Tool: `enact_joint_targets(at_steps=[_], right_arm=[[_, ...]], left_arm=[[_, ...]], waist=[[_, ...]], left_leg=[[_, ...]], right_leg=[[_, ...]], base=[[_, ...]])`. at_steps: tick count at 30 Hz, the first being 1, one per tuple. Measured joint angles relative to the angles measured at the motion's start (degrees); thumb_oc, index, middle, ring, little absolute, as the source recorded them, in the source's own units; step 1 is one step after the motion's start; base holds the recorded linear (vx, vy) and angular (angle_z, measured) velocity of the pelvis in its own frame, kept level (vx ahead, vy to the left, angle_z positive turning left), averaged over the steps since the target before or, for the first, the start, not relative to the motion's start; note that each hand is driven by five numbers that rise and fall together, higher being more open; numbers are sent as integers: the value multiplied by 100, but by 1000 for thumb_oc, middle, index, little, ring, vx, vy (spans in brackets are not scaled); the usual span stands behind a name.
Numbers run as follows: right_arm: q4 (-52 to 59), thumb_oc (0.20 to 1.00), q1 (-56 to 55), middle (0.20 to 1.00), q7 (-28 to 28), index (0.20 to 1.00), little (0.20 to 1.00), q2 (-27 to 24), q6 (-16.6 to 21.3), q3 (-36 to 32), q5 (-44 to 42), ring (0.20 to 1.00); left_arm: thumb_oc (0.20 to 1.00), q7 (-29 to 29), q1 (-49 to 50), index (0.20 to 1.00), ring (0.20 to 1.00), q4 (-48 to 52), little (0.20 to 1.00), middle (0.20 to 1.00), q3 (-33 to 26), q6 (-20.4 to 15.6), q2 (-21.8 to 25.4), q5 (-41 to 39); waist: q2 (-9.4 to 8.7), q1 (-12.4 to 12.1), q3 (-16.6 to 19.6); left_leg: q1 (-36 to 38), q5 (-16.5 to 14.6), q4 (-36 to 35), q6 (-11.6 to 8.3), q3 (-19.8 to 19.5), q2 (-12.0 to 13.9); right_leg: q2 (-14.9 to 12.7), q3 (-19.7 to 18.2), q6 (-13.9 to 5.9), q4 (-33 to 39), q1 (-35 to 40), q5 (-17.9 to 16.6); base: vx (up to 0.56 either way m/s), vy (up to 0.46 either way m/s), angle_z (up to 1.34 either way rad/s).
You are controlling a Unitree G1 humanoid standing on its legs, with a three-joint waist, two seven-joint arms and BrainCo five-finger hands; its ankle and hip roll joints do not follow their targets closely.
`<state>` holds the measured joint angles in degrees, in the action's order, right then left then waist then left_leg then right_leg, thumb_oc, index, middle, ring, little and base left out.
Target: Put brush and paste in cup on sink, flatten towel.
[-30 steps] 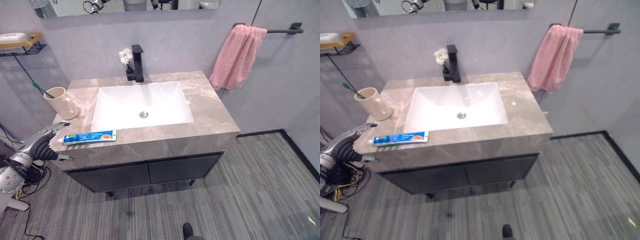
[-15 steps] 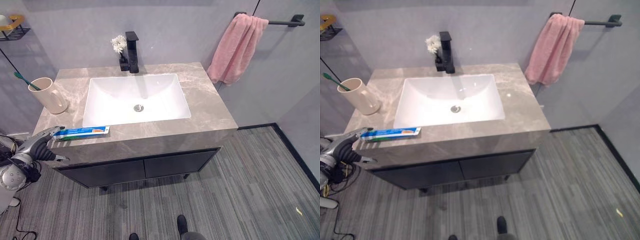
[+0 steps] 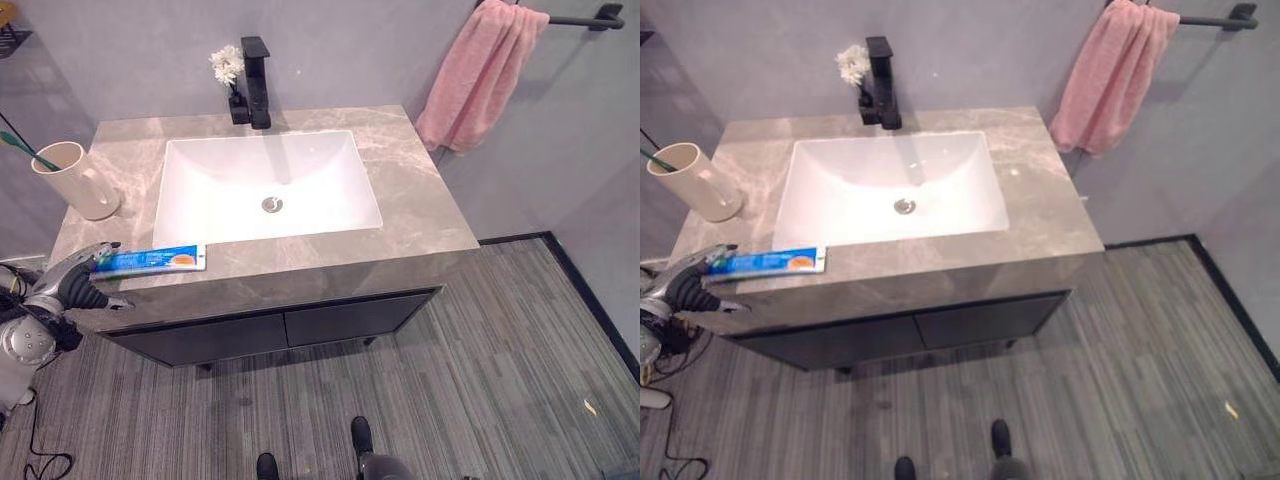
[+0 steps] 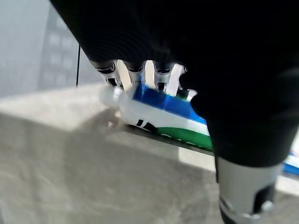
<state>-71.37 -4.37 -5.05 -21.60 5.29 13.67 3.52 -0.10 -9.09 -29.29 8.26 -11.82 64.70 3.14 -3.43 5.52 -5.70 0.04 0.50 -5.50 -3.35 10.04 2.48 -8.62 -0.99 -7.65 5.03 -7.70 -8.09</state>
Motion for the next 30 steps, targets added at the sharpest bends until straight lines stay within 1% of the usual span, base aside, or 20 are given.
enact_joint_targets(at_steps=[2,4,6,8,11,14,24,25,26,27,28,30], right_arm=[[-3,1000,4,1000,-3,1000,1000,-34,-2,0,0,1000],[-9,1000,2,1000,-11,1000,1000,-88,-24,0,0,1000],[-2,1000,7,1000,-15,1000,1000,-102,-38,1,1,1000],[-19,1000,12,1000,-26,1000,1000,-102,-44,12,2,1000],[-14,1000,10,1000,-39,1000,1000,-106,-46,57,3,1000],[-18,1000,7,1000,-39,1000,1000,-108,-48,66,3,1000],[-2,1000,5,1000,-39,1000,1000,-109,-46,65,2,1000],[-2,1000,10,1000,-39,1000,1000,-109,-46,65,1,1000],[-2,1000,12,1000,-39,1000,1000,-111,-46,65,1,1000],[-3,1000,9,1000,-38,1000,1000,-114,-46,65,1,1000],[-4,1000,10,1000,-37,1000,1000,-117,-46,65,-3,1000],[-3,1000,10,1000,-34,1000,1000,-118,-46,64,-11,1000]], left_arm=[[1000,-161,-72,1000,1000,1,1000,1000,28,8,4,-285],[1000,-398,-198,1000,1000,0,1000,1000,161,100,33,-664],[1000,-588,-208,1000,1000,10,1000,1000,201,104,35,-819],[1000,-716,-222,1000,1000,-23,1000,1000,256,120,35,-998],[1000,-750,-281,1000,1000,-138,1000,1000,389,113,28,-1229],[1000,-766,-346,1000,1000,-157,1000,1000,431,197,33,-1229],[1000,-714,-321,1000,1000,-128,1000,1000,419,192,30,-1102],[837,-670,-345,837,837,-130,837,837,406,191,26,-1100],[542,-656,-359,542,542,-132,542,542,403,193,26,-1098],[438,-639,-368,438,438,-141,438,438,407,197,9,-1095],[200,-588,-382,200,200,-160,200,200,407,198,-2,-1081],[200,-472,-441,200,200,-169,200,200,341,199,-2,-973]], waist=[[22,2,-13],[67,0,-43],[95,12,-50],[97,15,-52],[104,25,-39],[108,20,-37],[128,15,111],[127,15,128],[129,11,129],[129,13,128],[129,12,127],[117,12,158]], left_leg=[[1,0,1,0,3,0],[39,0,21,0,0,1],[123,-4,-7,-3,3,8],[175,-4,-9,-4,5,12],[178,-4,-9,-3,5,9],[168,0,-9,-6,5,11],[-28,22,-7,-17,9,16],[-103,41,-6,-21,6,16],[-123,47,-6,-24,7,18],[-129,51,-5,-25,7,22],[-147,54,-8,-30,11,32],[-272,74,-7,-52,15,38]], right_leg=[[2,-2,0,-6,-1,0],[1,5,1,-9,49,-1],[8,5,2,2,126,11],[10,3,3,33,177,13],[5,-1,3,35,180,13],[7,-6,8,34,169,9],[20,-9,29,-9,-39,-28],[19,-9,31,-9,-103,-39],[23,-9,35,-10,-123,-45],[30,-11,39,-10,-131,-51],[39,-18,41,-8,-154,-53],[46,-26,33,5,-281,-53]], base=[[56,14,0],[63,9,1],[65,6,-1],[47,6,-1],[11,0,0],[0,0,0],[-19,-3,0],[0,0,0],[-50,-6,0],[-45,0,-2],[-50,1,-2],[0,0,0]])
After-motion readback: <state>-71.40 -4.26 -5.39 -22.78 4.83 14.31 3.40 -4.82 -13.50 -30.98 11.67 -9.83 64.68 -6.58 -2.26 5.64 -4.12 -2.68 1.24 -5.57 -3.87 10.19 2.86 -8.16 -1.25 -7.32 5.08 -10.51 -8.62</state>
